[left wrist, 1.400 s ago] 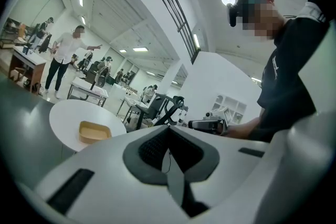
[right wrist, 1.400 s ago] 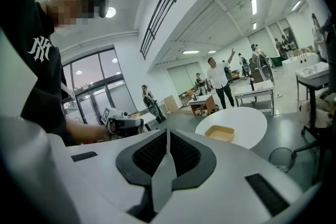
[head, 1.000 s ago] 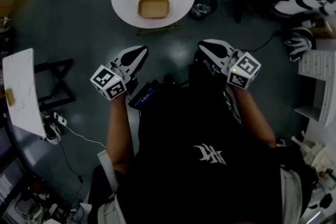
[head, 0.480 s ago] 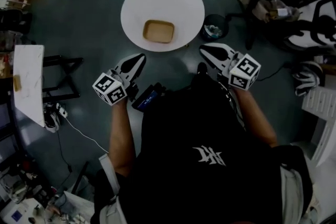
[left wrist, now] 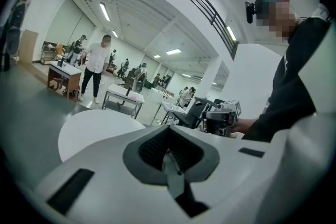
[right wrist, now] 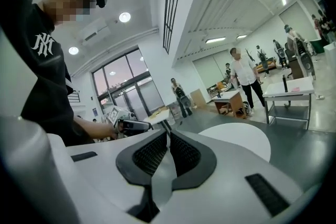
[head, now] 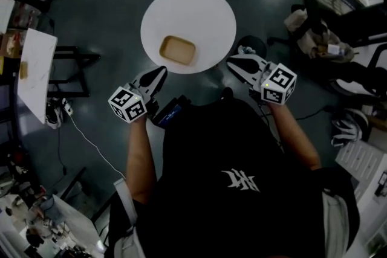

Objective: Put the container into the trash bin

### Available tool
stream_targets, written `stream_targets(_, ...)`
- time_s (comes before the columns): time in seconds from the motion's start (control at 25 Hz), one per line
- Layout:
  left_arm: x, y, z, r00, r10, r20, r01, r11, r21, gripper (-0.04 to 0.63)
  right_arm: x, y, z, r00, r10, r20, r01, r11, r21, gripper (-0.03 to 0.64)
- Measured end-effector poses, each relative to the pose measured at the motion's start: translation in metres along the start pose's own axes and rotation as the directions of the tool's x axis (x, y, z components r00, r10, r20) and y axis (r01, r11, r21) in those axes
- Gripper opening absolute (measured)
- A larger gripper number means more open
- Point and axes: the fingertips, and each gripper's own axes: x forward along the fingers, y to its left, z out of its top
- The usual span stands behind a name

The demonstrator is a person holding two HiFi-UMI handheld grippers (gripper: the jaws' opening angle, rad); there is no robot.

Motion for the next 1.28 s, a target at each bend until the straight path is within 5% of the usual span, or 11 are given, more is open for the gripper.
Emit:
stream_targets(0.32, 0.014, 0.012, -0.005, 0.991, 0.131, -0.033, -0.132, 0.991, -0.033, 0.005, 0.013, -0.023, -0.021, 0.990, 0.110, -0.093, -0.106, 0.993, 0.048, 0.044)
stream_targets(0.64, 0.007, 0.072, 0.001, 0.983, 0.149, -0.106, -0.154, 0.987, -0.037, 0.005, 0.061, -0.041, -0.045, 0.985, 0.071, -0.156, -0.051, 0.990, 0.132, 0.048)
stream_targets(0.8, 0.013, 0.114, 0.001, 0.983, 0.109, -0.150, -0.116, 0.992, -0.041, 0.005, 0.089, -0.049, -0.052, 0.983, 0.024, -0.182, 0.012, 0.981, 0.194, 0.123)
stream_targets(0.96, 0.020, 0.152, -0.004, 0.977, 0.063, -0.202, -0.078, 0.995, -0.069, 0.005, 0.113, -0.061, -0.062, 0.977, -0.045, -0.209, 0.099, 0.961, 0.258, 0.129)
stream_targets(1.28, 0.046, 0.208, -0.033, 0.940, -0.030, -0.340, -0.014, 0.992, -0.126, 0.017, 0.150, -0.096, -0.123, 0.929, -0.195, -0.316, 0.318, 0.857, 0.406, 0.147)
